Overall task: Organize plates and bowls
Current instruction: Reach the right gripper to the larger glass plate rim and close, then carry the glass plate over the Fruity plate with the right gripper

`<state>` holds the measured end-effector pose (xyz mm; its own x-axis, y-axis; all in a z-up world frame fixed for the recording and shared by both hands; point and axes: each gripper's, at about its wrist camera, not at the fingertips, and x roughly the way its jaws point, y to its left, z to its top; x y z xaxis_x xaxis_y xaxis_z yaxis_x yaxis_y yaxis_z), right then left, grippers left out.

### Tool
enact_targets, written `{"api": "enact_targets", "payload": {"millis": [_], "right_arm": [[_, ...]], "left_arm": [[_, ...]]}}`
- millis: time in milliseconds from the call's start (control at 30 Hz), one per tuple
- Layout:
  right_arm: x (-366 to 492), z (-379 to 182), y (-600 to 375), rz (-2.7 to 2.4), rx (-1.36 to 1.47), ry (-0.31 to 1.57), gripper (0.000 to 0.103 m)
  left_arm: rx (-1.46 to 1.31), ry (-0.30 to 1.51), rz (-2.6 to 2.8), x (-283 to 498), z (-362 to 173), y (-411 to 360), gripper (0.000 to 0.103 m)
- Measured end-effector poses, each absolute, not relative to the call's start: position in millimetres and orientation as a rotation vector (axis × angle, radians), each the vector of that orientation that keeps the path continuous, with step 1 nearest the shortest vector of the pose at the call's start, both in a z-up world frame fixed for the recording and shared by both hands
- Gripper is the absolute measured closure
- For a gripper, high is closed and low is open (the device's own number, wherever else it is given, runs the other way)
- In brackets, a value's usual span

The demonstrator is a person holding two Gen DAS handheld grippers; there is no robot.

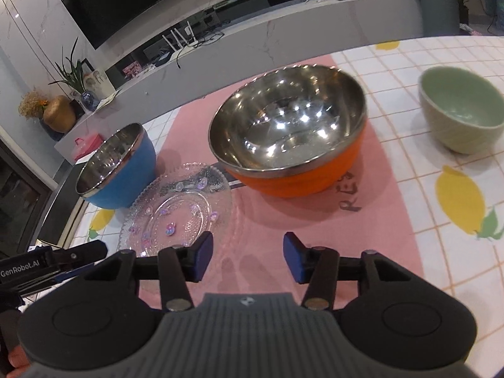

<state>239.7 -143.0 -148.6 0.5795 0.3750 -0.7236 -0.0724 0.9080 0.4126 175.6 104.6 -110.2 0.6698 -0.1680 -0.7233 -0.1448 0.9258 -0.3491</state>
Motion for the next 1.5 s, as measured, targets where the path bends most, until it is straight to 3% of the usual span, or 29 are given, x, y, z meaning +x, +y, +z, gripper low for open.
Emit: {"api": "enact_targets", "payload": {"millis": [67,267,333,533,633,1500], "right_arm": [[244.5,-152.3,-139.7,0.286,0.382,0.930,0.065],[256.3,-161.2,-132.7,0.293,0.436,0.947,0.074],[260.0,-161.8,-129.0,0.313,0.438,0.952,0.076],[263.2,-165.1,-124.3,0.322,0.419,0.949,0.092],[264.8,-166.5,-127.8,0.328,0.436,0.958,0.094],[206.9,-131.5,-153.3,0.360,0.445,0.977,0.095]], "left_arm": [[-0.424,0.849,-0.003,180.1,-116.1,106.7,0.045],[-0.513,0.860,-0.010,190.2,-133.3,116.3,0.055],[-0.523,0.851,-0.015,191.9,-136.1,117.1,0.061],[-0.544,0.852,-0.012,198.0,-137.8,116.7,0.084],[-0.533,0.853,0.000,197.8,-137.8,116.0,0.091],[-0.545,0.848,-0.003,128.8,-104.3,98.6,0.092]]}}
